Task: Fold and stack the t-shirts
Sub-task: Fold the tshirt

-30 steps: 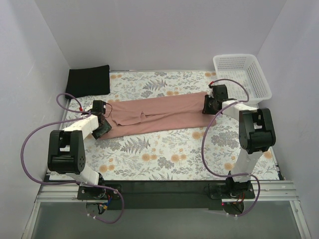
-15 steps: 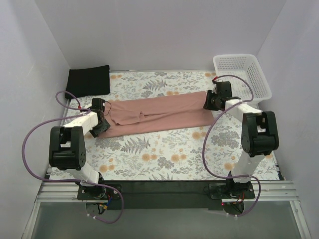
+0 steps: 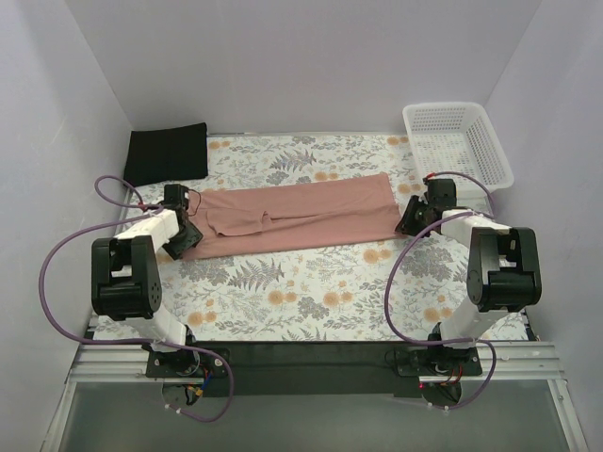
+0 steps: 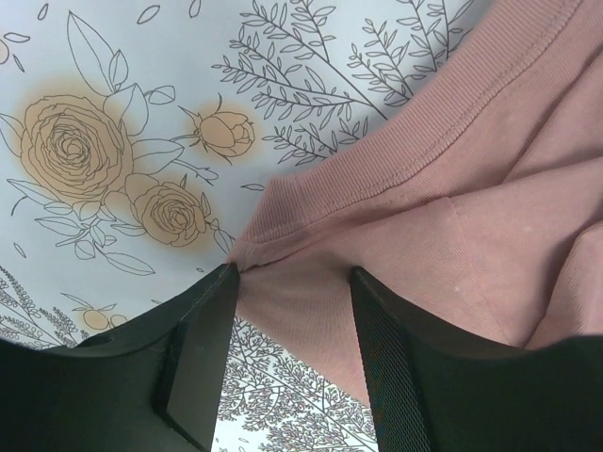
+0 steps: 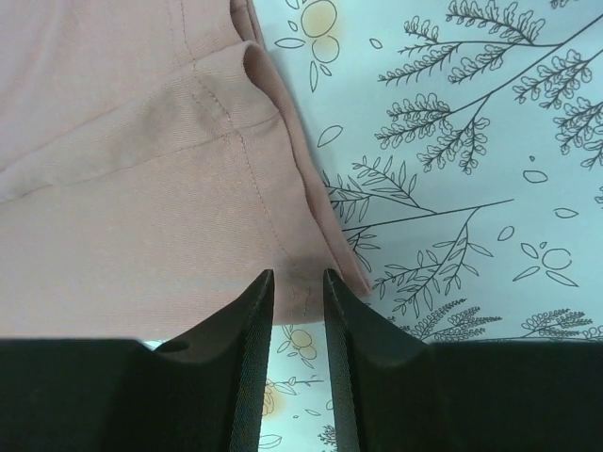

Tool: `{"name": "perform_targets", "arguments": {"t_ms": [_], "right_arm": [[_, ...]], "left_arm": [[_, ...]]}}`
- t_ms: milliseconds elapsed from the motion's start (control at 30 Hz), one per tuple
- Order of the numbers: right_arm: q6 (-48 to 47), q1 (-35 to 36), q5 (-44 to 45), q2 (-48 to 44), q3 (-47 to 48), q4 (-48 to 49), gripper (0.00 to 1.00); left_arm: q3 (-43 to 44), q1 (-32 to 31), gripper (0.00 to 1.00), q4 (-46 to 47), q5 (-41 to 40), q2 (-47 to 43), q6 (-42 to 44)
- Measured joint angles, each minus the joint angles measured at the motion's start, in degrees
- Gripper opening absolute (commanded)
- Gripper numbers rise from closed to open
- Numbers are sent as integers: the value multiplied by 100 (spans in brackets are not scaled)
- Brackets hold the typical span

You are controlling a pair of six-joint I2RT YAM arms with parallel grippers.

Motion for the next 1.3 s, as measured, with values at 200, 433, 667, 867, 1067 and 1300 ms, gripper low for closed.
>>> {"name": "perform_targets", "arguments": {"t_ms": [200, 433, 667, 867, 1067, 1300], "right_arm": [[66, -13, 79, -103, -9, -136, 35], [-127, 503, 400, -660, 111, -457, 37], [-396, 1899, -136, -503, 994, -236, 37], [-203, 2601, -990, 227, 1331, 332, 37], [-105, 2813, -1486, 520, 1250, 492, 37], [-166, 2804, -1705, 494, 879, 743, 37]], "left_arm": [[63, 68, 64, -74, 42, 22, -28], [444, 92, 79, -378, 85, -81, -83], [778, -186, 81, -433, 442, -774, -127], [704, -234, 88, -15, 1276, -726, -326], [498, -234, 89, 713, 1862, -409, -503], [422, -234, 88, 1458, 2149, 289, -553]]}}
